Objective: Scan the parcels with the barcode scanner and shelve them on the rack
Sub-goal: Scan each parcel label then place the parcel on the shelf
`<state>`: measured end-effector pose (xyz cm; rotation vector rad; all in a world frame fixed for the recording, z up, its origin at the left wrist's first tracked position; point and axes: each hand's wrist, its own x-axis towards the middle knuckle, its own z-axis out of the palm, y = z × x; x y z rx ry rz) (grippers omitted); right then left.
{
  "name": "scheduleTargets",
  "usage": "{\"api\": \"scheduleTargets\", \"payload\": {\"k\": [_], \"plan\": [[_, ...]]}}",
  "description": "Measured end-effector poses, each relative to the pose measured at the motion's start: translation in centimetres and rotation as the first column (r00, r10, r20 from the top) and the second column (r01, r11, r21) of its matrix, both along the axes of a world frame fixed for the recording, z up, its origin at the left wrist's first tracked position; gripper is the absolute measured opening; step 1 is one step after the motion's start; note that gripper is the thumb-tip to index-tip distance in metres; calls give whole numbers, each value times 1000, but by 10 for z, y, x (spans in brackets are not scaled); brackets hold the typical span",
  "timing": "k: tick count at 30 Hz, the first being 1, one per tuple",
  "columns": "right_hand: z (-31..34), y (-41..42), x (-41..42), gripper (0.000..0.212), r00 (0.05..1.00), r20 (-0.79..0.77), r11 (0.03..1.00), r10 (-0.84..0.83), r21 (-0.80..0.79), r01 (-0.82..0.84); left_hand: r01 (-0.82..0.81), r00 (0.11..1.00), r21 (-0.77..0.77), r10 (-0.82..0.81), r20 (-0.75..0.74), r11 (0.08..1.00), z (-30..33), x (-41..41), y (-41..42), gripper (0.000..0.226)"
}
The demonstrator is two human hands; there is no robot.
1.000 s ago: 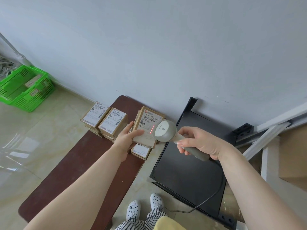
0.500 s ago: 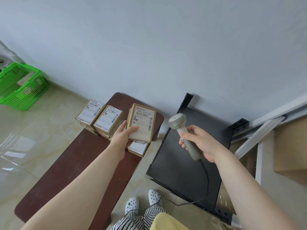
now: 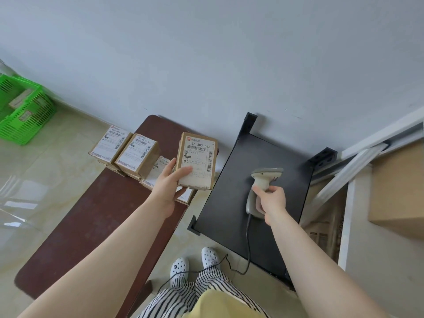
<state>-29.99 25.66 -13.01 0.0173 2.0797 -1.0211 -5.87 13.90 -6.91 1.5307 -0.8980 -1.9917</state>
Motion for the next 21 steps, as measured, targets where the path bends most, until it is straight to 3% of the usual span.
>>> {"api": "scheduleTargets", "payload": {"k": [11,14,17,19,21], "plan": [[-16,6,-6,49,982,-92,985,164,75,-157,-19,999,-63,17,-42,998,19,-31,18,40],[-11,7,-5,60,980,-113,984,163,84,-154,-34,998,-81,29,-64,996,23,-33,24,47],[3,6,-2,70,957,-267,989,110,125,-79,-31,997,-107,24,-68,994,26,-34,31,54],[26,5,8,55,946,-322,999,26,-16,-33,-26,997,-120,17,-72,992,28,-36,37,62],[51,6,20,46,974,-223,968,35,-235,-89,-13,997,-142,2,-73,990,30,-37,44,65]]}}
